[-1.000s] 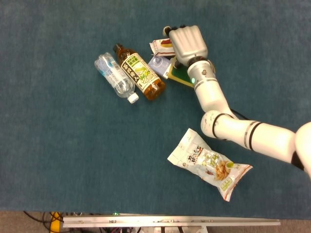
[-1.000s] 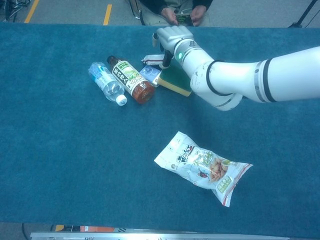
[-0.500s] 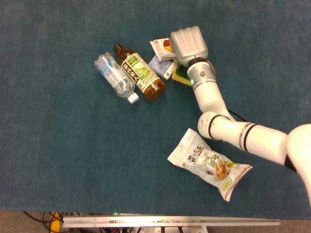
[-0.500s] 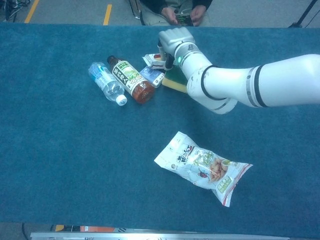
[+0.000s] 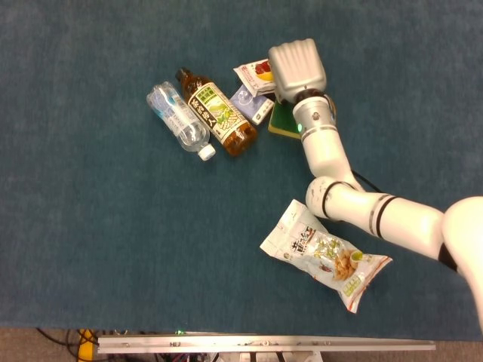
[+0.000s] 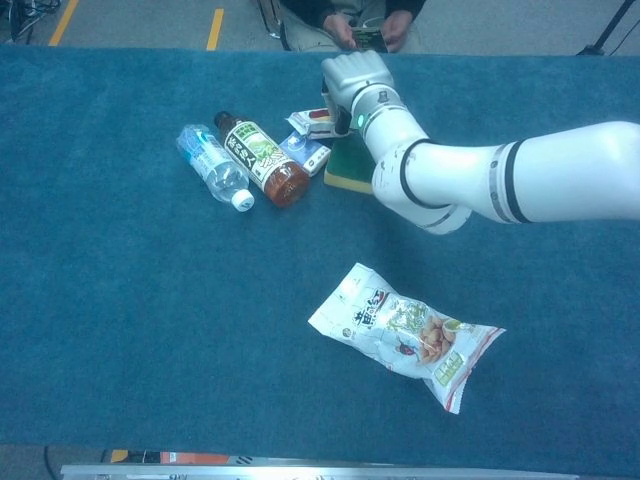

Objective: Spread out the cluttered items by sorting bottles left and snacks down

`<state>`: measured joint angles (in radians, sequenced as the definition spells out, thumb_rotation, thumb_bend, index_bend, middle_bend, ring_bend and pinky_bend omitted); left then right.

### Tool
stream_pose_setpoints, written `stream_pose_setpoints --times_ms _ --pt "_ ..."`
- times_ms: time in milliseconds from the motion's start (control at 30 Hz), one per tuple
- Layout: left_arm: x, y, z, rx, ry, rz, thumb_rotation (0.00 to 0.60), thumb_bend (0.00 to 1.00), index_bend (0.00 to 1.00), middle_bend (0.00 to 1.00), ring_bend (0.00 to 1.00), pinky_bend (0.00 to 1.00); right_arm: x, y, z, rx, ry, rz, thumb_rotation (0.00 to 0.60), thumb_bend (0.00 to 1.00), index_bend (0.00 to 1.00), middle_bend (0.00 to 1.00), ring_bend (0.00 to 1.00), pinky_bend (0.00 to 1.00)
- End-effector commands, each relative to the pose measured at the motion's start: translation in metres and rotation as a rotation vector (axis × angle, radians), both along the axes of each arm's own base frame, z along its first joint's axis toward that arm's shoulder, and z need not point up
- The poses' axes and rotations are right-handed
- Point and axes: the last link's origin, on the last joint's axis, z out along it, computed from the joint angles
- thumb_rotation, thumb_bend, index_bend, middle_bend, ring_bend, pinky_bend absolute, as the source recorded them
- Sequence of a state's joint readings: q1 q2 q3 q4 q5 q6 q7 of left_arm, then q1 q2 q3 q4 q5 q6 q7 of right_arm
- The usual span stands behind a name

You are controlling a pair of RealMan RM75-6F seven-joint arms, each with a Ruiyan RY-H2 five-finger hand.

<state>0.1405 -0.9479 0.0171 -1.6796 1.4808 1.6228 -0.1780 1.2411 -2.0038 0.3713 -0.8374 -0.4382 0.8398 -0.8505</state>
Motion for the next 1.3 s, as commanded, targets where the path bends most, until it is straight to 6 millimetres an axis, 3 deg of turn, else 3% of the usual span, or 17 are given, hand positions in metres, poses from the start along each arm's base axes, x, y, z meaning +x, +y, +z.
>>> stream_pose_setpoints --times_ms 33,167,300,367,433,533,633,1100,1300 --pt "-0.001 0.000 -0.001 -0.001 -0.003 0.001 0.600 0.26 0.20 0.15 0.05 0.16 -0.003 0.003 0.006 -0.003 -0.014 0.018 0.600 0.24 0.70 0.57 0.56 0.75" --pt "-0.002 -0.001 -0.001 -0.001 -0.008 -0.001 0.600 0.26 0.20 0.15 0.05 0.16 -0.007 0.007 0.016 -0.007 -0.032 0.038 0.600 0.24 0.70 0.58 0.57 0.76" --pt "-0.002 0.000 -0.002 -0.004 -0.008 -0.003 0.600 0.26 0.20 0.15 0.05 0.16 -0.011 0.008 0.025 -0.009 -0.030 0.064 0.600 0.17 0.69 0.57 0.55 0.73" --pt "-0.002 0.000 -0.002 -0.006 -0.009 -0.004 0.600 0.26 0.20 0.15 0.05 0.16 -0.012 0.009 0.025 0.018 -0.030 0.069 0.600 0.10 0.58 0.52 0.48 0.66" --pt "-0.002 0.000 -0.001 -0.005 -0.008 -0.005 0.600 0.26 0.20 0.15 0.05 0.16 -0.012 0.009 0.025 0.035 -0.031 0.071 0.600 0.01 0.35 0.42 0.39 0.56" --pt "-0.001 -0.001 -0.001 -0.005 -0.006 -0.003 0.600 0.26 0.20 0.15 0.05 0.16 -0.009 0.008 0.022 0.059 -0.030 0.066 0.600 0.00 0.15 0.32 0.30 0.48" --pt "-0.001 -0.001 0.000 -0.002 -0.004 -0.002 0.600 0.26 0.20 0.15 0.05 0.16 -0.007 0.005 0.019 0.064 -0.031 0.054 0.600 0.00 0.02 0.24 0.23 0.43" --pt "0.000 -0.002 0.003 0.005 0.005 0.009 0.600 0.26 0.20 0.15 0.05 0.16 -0.004 -0.007 -0.005 0.107 0.003 -0.056 0.600 0.00 0.00 0.21 0.20 0.41" --pt "0.001 -0.005 0.005 0.014 0.007 0.010 0.600 0.26 0.20 0.15 0.05 0.16 -0.002 -0.007 -0.012 0.147 0.003 -0.089 0.600 0.14 0.00 0.27 0.22 0.41"
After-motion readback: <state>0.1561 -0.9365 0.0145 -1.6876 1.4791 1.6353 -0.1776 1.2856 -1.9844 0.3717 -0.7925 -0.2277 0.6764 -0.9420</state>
